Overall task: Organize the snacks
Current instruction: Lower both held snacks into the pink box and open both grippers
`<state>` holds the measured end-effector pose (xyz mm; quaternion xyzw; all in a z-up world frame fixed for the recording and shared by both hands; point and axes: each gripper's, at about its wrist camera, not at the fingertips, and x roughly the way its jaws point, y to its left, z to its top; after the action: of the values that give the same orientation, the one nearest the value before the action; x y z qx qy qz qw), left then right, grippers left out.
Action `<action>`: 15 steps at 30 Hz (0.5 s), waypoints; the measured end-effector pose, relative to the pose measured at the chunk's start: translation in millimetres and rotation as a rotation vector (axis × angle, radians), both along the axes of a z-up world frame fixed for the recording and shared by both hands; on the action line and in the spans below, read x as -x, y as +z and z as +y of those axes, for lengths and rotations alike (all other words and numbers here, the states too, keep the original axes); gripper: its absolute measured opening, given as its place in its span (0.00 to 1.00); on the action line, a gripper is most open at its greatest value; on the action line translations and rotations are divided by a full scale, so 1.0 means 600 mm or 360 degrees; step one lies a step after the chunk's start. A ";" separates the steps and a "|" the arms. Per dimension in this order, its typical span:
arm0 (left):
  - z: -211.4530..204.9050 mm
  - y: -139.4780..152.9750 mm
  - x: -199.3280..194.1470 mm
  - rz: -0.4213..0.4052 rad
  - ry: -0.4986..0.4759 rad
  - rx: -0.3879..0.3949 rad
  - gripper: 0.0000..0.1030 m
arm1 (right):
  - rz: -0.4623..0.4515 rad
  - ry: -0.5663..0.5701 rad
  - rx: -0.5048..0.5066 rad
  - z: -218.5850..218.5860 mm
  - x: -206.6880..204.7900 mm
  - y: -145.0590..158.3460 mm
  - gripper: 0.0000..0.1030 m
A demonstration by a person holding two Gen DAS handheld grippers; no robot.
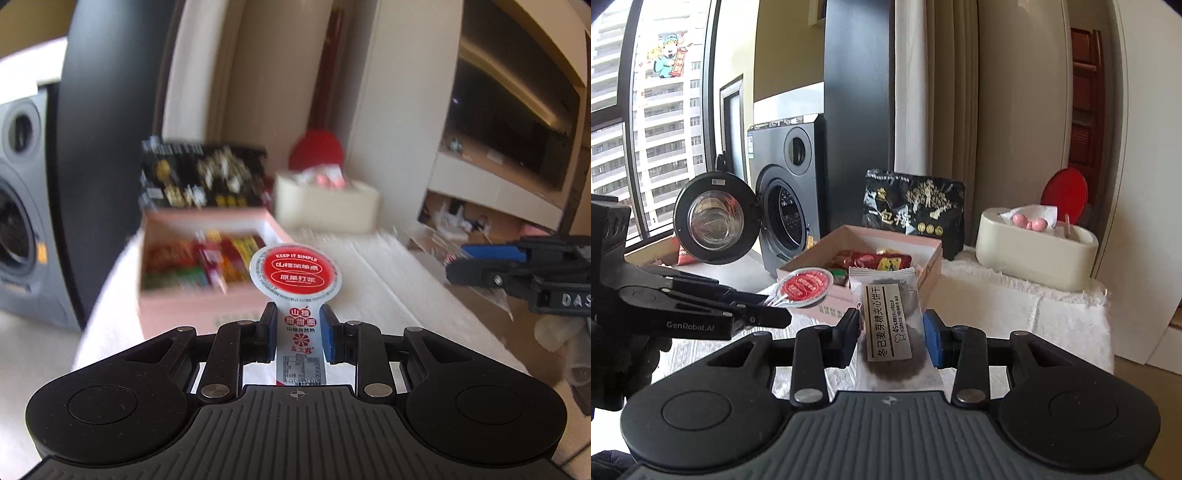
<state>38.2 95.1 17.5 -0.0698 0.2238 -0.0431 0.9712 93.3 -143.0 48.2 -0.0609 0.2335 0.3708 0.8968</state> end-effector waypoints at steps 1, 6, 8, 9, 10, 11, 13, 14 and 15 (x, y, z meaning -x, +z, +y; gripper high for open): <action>0.011 0.019 -0.013 -0.0046 0.0020 -0.0016 0.27 | -0.0028 0.0016 -0.0024 0.009 -0.009 0.014 0.36; 0.076 0.028 -0.146 0.0032 0.0094 0.0042 0.27 | -0.0081 0.0033 -0.0087 0.071 -0.080 0.049 0.36; 0.097 -0.012 -0.212 0.0213 0.0157 0.0053 0.28 | -0.0041 0.0024 -0.0069 0.100 -0.111 0.044 0.36; 0.104 -0.032 -0.231 0.0270 0.0178 0.0042 0.27 | -0.0022 0.0019 -0.0053 0.113 -0.123 0.038 0.36; 0.109 -0.049 -0.242 0.0304 0.0192 0.0025 0.30 | -0.0011 0.0017 -0.0033 0.124 -0.132 0.031 0.36; 0.111 -0.060 -0.245 0.0322 0.0212 0.0004 0.33 | 0.0001 0.0015 -0.0006 0.135 -0.142 0.022 0.36; 0.113 -0.066 -0.241 0.0318 0.0202 -0.0023 0.33 | 0.0027 0.0019 0.0047 0.155 -0.160 0.005 0.36; 0.116 -0.066 -0.235 0.0310 0.0188 -0.0018 0.33 | 0.0041 0.0018 0.0072 0.166 -0.170 -0.004 0.36; 0.119 -0.063 -0.227 0.0296 0.0191 -0.0012 0.33 | 0.0057 0.0016 0.0098 0.178 -0.182 -0.013 0.36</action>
<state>174.6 166.3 -20.1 -0.0830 0.3084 0.0228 0.9474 202.4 -36.2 40.7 -0.0829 0.2603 0.3689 0.8884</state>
